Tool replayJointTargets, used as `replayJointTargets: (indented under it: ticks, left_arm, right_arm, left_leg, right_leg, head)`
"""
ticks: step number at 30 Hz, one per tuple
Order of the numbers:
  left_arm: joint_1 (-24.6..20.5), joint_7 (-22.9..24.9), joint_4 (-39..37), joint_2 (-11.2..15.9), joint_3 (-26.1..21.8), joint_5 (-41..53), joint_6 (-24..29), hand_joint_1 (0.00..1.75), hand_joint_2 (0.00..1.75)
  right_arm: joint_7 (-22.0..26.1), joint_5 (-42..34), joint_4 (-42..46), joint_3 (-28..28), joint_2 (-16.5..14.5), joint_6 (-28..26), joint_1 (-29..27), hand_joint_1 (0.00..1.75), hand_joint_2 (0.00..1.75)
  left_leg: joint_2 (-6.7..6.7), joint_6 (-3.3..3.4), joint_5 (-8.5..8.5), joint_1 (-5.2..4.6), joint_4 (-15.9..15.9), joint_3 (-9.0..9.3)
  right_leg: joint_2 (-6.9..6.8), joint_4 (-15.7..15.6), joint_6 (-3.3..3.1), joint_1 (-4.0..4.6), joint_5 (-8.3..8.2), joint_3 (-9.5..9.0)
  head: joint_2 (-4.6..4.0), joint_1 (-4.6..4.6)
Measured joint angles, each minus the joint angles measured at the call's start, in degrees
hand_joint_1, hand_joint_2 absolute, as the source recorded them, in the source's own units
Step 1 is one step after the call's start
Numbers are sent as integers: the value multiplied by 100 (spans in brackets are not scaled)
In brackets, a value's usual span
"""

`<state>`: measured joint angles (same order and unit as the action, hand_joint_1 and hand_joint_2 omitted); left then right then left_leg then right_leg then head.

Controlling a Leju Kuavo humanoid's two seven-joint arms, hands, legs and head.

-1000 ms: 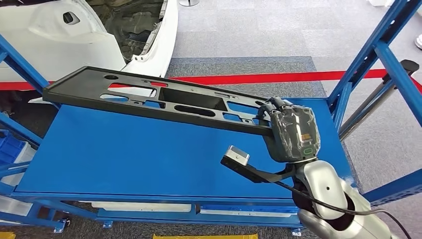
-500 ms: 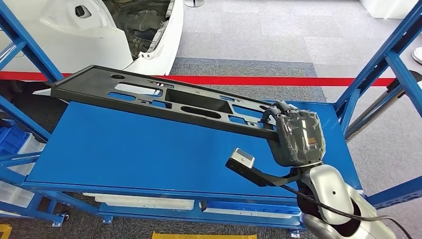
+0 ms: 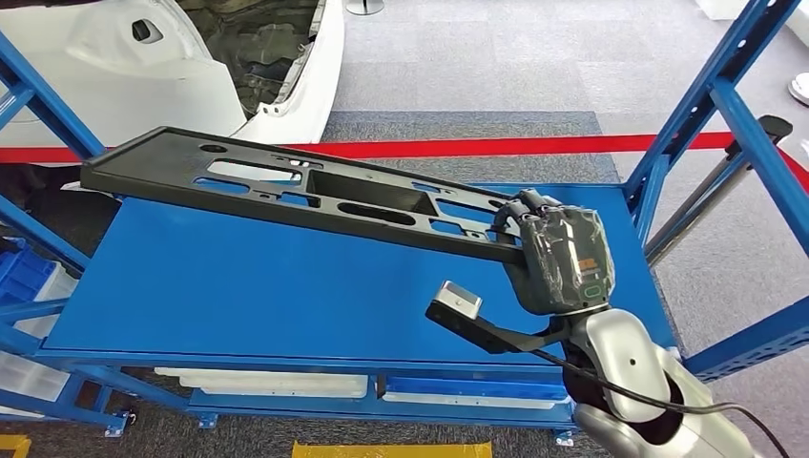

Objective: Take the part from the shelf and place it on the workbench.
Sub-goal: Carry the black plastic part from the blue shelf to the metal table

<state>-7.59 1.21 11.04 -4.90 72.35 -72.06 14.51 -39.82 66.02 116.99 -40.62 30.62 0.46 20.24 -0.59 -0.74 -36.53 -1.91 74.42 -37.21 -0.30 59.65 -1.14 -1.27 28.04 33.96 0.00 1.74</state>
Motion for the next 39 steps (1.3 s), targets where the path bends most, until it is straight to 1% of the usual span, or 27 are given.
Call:
replayJointTargets:
  ticks: [1,3,4,5,8,10,12,13,14,15,16,18,19,20,22,24,25,27,28,29,30,31,33,34,35,38,39]
  left_arm:
    - [3,4,-1,0,0,0,0,0,175]
    - [27,15,-2,1,0,0,0,0,175]
    - [39,21,-2,2,1,0,1,0,175]
    - [48,22,-2,2,1,-1,1,0,175]
    - [44,22,-2,-1,2,-4,2,0,175]
    - [36,21,-2,-4,2,-8,5,0,175]
    - [31,21,-2,-4,2,-18,8,0,175]
    - [30,21,-2,-4,2,-27,9,0,175]
    - [29,21,-2,-4,2,-36,9,0,175]
    - [29,21,-2,-5,2,-43,10,0,175]
    - [27,21,-2,-7,2,-50,12,0,175]
    - [21,21,-1,-18,2,-55,18,0,175]
    - [17,21,0,-24,2,-56,25,0,175]
    - [13,21,0,-30,2,-56,33,0,175]
    - [6,21,0,-33,2,-56,50,0,175]
    - [3,19,-3,-28,2,-56,57,0,175]
    - [1,16,-3,-27,3,-56,58,0,175]
    - [-4,10,-3,-26,3,-55,60,0,175]
    - [-7,8,-2,-25,3,-55,60,0,175]
    - [-9,7,-2,-25,3,-55,61,0,175]
    - [-9,5,-3,-24,3,-54,61,0,175]
    - [-8,7,-3,-22,4,-54,61,0,175]
    - [18,20,-4,-19,7,-52,61,0,175]
    - [32,26,-4,-17,10,-51,61,0,175]
    - [45,29,-5,-17,12,-49,61,0,175]
    - [45,28,-6,-19,15,-45,61,0,175]
    - [40,28,-5,-19,15,-44,61,0,175]
  right_arm:
    - [0,1,0,-1,0,-6,-2,175,175]
    - [0,6,1,-1,0,-26,-2,175,175]
    - [0,10,1,0,0,-39,-1,175,175]
    - [-1,13,1,1,0,-51,-1,175,175]
    - [1,6,0,1,1,-66,-10,175,175]
    - [5,-17,-1,1,2,-71,-17,175,175]
    - [7,-49,-2,1,2,-79,-20,175,175]
    - [7,-61,-2,1,2,-82,-22,175,175]
    - [7,-69,-2,1,2,-84,-24,175,175]
    - [7,-75,-2,1,2,-85,-25,175,175]
    - [7,-79,-2,1,2,-86,-26,175,175]
    - [7,-85,-2,1,2,-89,-22,175,175]
    - [7,-86,-2,1,3,-91,-17,175,175]
    - [7,-87,-2,1,4,-96,-12,175,175]
    - [3,-88,-2,1,6,-102,-6,175,175]
    - [1,-95,-2,1,7,-103,-4,175,175]
    - [2,-99,-2,1,7,-103,-2,175,175]
    - [3,-104,-2,1,7,-104,-3,175,175]
    - [2,-104,-2,1,7,-105,-8,175,175]
    - [1,-104,-2,1,7,-107,-18,175,175]
    - [0,-103,-2,1,7,-111,-32,175,175]
    - [0,-102,-2,1,7,-114,-47,175,175]
    - [0,-96,-2,2,7,-119,-67,175,175]
    - [-1,-92,-2,5,8,-120,-71,175,175]
    - [-1,-87,-2,8,8,-122,-73,175,175]
    - [-3,-78,-2,12,9,-132,-91,175,175]
    - [-2,-78,-2,12,10,-135,-100,175,175]
  left_leg:
    - [0,-8,170,13,-275,167]
    - [-11,-19,521,51,-1051,535]
    - [-18,-3,611,64,-1346,649]
    - [-26,27,633,67,-1492,682]
    - [-26,166,662,56,-1554,636]
    - [-7,259,724,71,-1578,591]
    - [10,323,769,62,-1577,527]
    - [15,342,787,48,-1570,494]
    - [18,355,803,33,-1561,462]
    - [19,363,817,18,-1550,436]
    - [19,365,826,6,-1541,418]
    - [17,357,842,-17,-1528,400]
    - [16,342,856,-25,-1520,387]
    - [16,319,874,-28,-1514,370]
    - [18,263,917,-32,-1515,344]
    - [11,198,845,-50,-1447,317]
    - [6,155,706,-54,-1295,262]
    - [1,60,266,-38,-690,58]
    - [2,22,69,-24,-336,-45]
    - [2,-9,-42,-15,-83,-91]
    - [2,-35,-46,-5,-17,-49]
    - [2,-59,53,11,-167,94]
    - [-6,-112,367,60,-903,537]
    - [-17,-111,476,77,-1245,699]
    - [-26,-78,530,85,-1454,771]
    - [-30,113,583,67,-1526,705]
    - [-20,171,616,69,-1532,677]
  right_leg:
    - [4,5,9,-6,-6,1]
    - [20,26,46,-4,-15,11]
    - [32,41,78,5,-27,34]
    - [41,53,115,20,-44,65]
    - [47,83,213,29,-67,143]
    - [38,339,265,19,167,248]
    - [31,986,298,18,599,485]
    - [29,1335,301,21,767,600]
    - [29,1560,294,29,845,654]
    - [29,1583,274,42,816,607]
    - [30,1375,240,60,690,450]
    - [29,593,133,116,382,-21]
    - [29,265,90,142,287,-188]
    - [29,66,60,163,244,-276]
    - [31,-29,35,172,214,-274]
    - [11,-91,0,121,138,-261]
    - [-3,-127,-25,92,93,-244]
    - [-25,-152,-53,64,26,-180]
    - [-34,-146,-55,60,4,-141]
    - [-40,-137,-45,54,-17,-105]
    - [-42,-123,-31,46,-37,-70]
    - [-42,-102,-14,33,-54,-35]
    - [-31,-39,32,15,-75,35]
    - [-21,7,59,18,-84,78]
    - [-11,42,90,30,-102,122]
    - [-3,89,179,46,-159,212]
    - [-4,132,207,39,-110,238]
  head:
    - [0,18]
    - [0,56]
    - [0,74]
    - [0,76]
    - [0,21]
    - [-1,-28]
    - [-1,-113]
    - [-1,-148]
    - [0,-171]
    - [0,-190]
    - [0,-204]
    - [0,-229]
    - [0,-234]
    - [0,-238]
    - [0,-238]
    - [0,-238]
    - [-1,-213]
    - [-1,-148]
    - [-1,-116]
    - [0,-101]
    - [0,-89]
    - [0,-76]
    - [0,-51]
    - [0,-17]
    - [0,2]
    - [0,-34]
    - [-1,-54]
